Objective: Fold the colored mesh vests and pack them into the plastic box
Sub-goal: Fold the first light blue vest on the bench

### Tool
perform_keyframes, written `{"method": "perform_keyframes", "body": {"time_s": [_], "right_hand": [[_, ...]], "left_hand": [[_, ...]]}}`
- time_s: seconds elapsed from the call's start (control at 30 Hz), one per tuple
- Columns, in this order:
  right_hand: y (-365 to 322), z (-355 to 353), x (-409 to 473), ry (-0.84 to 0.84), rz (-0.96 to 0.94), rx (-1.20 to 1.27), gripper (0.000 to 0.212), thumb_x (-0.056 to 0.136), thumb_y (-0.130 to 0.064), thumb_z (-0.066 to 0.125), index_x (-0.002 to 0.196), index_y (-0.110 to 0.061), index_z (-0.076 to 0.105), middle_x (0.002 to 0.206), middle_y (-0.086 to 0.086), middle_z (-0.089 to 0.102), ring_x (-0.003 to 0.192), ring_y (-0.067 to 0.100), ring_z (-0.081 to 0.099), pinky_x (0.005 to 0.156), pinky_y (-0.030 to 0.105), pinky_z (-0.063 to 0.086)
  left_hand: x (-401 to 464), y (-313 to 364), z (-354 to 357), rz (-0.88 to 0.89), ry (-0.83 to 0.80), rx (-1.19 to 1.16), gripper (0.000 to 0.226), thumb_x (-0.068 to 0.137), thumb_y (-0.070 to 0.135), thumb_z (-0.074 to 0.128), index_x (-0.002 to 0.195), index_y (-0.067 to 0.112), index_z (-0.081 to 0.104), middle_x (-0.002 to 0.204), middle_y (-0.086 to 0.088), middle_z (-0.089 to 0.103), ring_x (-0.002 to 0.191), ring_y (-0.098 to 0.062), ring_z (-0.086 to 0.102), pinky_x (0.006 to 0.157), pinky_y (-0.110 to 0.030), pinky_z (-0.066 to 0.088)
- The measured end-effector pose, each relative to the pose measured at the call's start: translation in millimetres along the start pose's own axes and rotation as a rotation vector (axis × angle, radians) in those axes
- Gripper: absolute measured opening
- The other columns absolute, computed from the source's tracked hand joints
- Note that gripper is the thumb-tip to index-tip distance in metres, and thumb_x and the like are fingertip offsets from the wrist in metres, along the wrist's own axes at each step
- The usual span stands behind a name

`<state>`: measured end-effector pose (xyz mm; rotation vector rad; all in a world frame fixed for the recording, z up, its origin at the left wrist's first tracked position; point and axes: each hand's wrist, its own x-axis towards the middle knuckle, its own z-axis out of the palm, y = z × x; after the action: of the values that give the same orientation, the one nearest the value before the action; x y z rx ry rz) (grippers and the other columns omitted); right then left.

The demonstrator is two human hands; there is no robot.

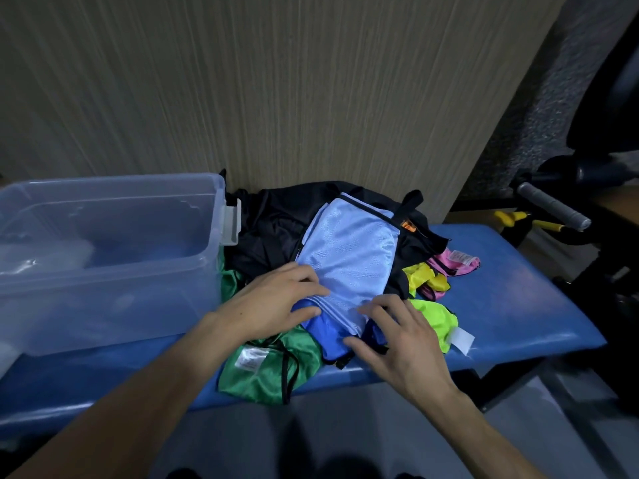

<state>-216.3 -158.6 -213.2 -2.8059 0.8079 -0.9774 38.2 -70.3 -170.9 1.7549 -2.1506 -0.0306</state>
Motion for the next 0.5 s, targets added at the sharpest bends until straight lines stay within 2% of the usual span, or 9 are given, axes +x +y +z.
{"method": "perform_keyframes", "body": {"time_s": [0.1,0.17,0.3,0.4,0.5], "right_hand": [[-10,5,3,-0.025,0.058,0.100,0.035,0.091,-0.054,0.063,0.111,-0.025,0.067,0.110,-0.010,0.055,0.070,0.012,0.060,0.055,0.033,0.053],[-16,8,5,-0.026,0.088,0.164,0.031,0.093,-0.052,0.063,0.109,-0.026,0.066,0.110,-0.011,0.053,0.062,0.010,0.057,0.052,0.032,0.051],[-22,11,9,0.010,0.138,0.286,0.013,0.092,-0.024,0.072,0.103,-0.023,0.065,0.104,-0.012,0.052,0.063,0.004,0.052,0.058,0.020,0.046],[-20,12,12,0.025,0.161,0.324,0.018,0.087,-0.004,0.069,0.100,-0.018,0.067,0.098,-0.012,0.054,0.068,-0.005,0.050,0.064,0.008,0.037],[-18,12,16,0.071,0.170,0.342,0.022,0.084,0.002,0.065,0.097,-0.015,0.070,0.093,-0.009,0.054,0.071,-0.004,0.051,0.067,0.008,0.037]], "left_hand": [[0,1,0,-0.006,0.004,-0.007,0.039,0.099,0.041,0.062,0.136,0.028,0.063,0.123,0.018,0.051,0.117,-0.001,0.047,0.101,-0.024,0.043],[-1,2,1,-0.012,0.004,-0.012,0.039,0.100,0.040,0.061,0.136,0.027,0.063,0.122,0.019,0.052,0.116,0.000,0.046,0.100,-0.022,0.042],[0,0,1,-0.015,0.013,-0.019,0.034,0.100,0.037,0.062,0.132,0.027,0.066,0.119,0.018,0.054,0.113,0.000,0.048,0.098,-0.021,0.043],[1,-2,2,-0.008,0.024,0.003,0.030,0.102,0.036,0.059,0.129,0.026,0.069,0.116,0.017,0.056,0.109,-0.003,0.050,0.094,-0.022,0.046],[3,-1,3,-0.019,0.022,0.012,0.030,0.103,0.035,0.056,0.129,0.027,0.069,0.116,0.018,0.057,0.109,-0.001,0.050,0.091,-0.020,0.046]]}}
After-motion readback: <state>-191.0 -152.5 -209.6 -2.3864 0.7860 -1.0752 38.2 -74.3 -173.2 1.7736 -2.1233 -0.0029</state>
